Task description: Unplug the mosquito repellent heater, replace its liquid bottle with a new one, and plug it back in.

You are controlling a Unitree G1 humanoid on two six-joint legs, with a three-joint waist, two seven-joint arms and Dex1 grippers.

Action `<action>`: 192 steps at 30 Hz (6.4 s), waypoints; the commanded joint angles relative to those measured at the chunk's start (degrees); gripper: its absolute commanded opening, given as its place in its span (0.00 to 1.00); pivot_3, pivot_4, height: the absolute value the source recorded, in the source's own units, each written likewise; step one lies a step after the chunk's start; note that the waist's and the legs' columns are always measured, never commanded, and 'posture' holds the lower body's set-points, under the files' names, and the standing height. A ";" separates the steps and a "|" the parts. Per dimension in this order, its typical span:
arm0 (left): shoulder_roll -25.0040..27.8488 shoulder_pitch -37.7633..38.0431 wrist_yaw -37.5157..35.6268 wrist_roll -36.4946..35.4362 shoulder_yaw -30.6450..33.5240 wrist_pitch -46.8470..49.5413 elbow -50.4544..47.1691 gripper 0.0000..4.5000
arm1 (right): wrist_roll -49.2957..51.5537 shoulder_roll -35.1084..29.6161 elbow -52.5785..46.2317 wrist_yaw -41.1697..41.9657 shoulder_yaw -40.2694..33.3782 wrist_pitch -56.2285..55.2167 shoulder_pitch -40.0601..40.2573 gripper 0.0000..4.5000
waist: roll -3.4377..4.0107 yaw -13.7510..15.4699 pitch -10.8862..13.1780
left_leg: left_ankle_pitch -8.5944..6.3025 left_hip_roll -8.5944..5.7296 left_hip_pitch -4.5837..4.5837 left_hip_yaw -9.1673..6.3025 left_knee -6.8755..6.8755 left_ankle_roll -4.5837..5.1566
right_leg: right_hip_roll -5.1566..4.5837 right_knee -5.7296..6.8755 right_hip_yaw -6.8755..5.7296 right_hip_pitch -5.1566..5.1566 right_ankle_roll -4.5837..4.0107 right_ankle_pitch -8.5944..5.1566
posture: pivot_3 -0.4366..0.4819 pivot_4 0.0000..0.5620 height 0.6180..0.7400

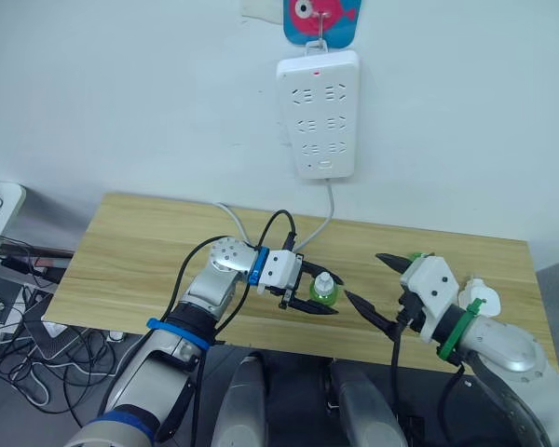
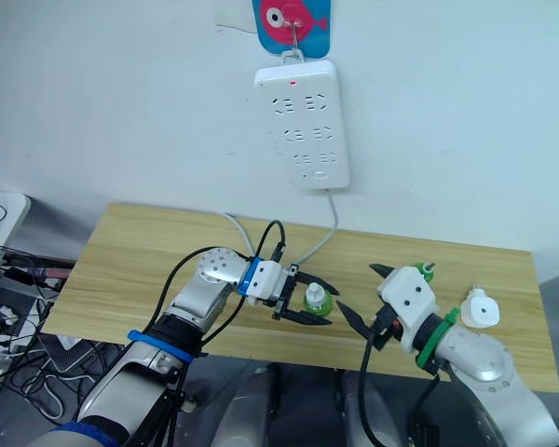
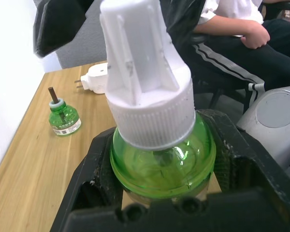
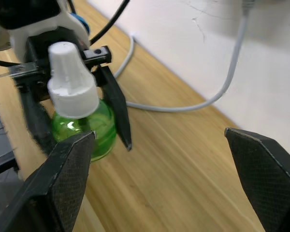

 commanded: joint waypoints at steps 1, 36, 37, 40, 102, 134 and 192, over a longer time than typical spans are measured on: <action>-0.71 -0.51 -0.57 -0.05 0.31 -0.92 -0.19 0.50 | 4.32 -0.16 -3.89 2.19 0.43 0.56 0.24 0.99 | 0.00 -0.04 0.00 | 0.00 0.00 0.00 0.00 0.00 0.00 | 0.00 0.00 0.00 0.00 0.00 0.00 | 0.57 0.59 1.00; -0.61 0.11 -0.57 0.49 0.50 -0.80 -0.76 0.50 | 6.53 5.47 -6.28 -5.15 5.78 4.59 -12.80 0.06 | 0.00 -0.07 0.00 | 0.00 -0.02 -0.01 -0.01 0.02 0.00 | -0.01 0.01 -0.01 0.00 0.00 0.00 | 0.59 0.60 1.00; -0.47 0.19 -0.53 0.53 0.52 -0.80 -0.71 0.50 | 8.08 5.43 -7.85 -5.50 4.52 5.77 -13.27 0.06 | 0.00 -0.07 0.00 | 0.00 -0.01 -0.01 -0.01 0.02 0.00 | -0.01 0.01 -0.01 -0.01 0.00 0.00 | 0.59 0.60 1.00; 0.08 0.73 -0.40 0.64 0.57 -0.69 -0.63 0.50 | 13.60 5.26 -10.70 -7.80 1.68 7.41 -14.71 0.06 | 0.00 -0.07 0.00 | 0.00 0.00 -0.02 -0.04 0.01 0.00 | -0.01 0.01 -0.03 0.00 0.00 0.00 | 0.58 0.60 1.00; 3.04 3.24 2.05 1.24 2.22 -5.34 -0.06 0.50 | 8.20 1.96 0.38 -0.33 5.96 -0.09 -1.35 1.00 | 0.17 -0.11 0.09 | 0.00 0.05 0.08 0.18 -0.14 0.00 | 0.06 -0.06 0.27 -0.04 -0.06 -0.05 | 0.58 0.63 1.00; 1.20 4.81 4.06 -1.02 3.37 3.14 -5.82 0.58 | -5.59 7.95 11.39 -2.28 15.55 -7.66 -8.61 0.18 | 0.16 0.07 0.09 | 0.00 0.02 0.00 0.03 -0.12 -0.01 | 0.00 -0.03 0.06 -0.06 -0.06 -0.05 | 0.61 0.59 1.00; -9.27 18.60 35.84 3.16 4.78 -10.72 -19.85 0.72 | 81.93 15.97 5.57 -61.74 -3.27 -7.54 -6.42 0.18 | 0.16 -0.25 0.08 | 0.02 0.05 -0.06 0.07 -0.31 -0.03 | -0.01 -0.38 0.32 -0.05 -0.06 -0.05 | 0.57 0.60 1.00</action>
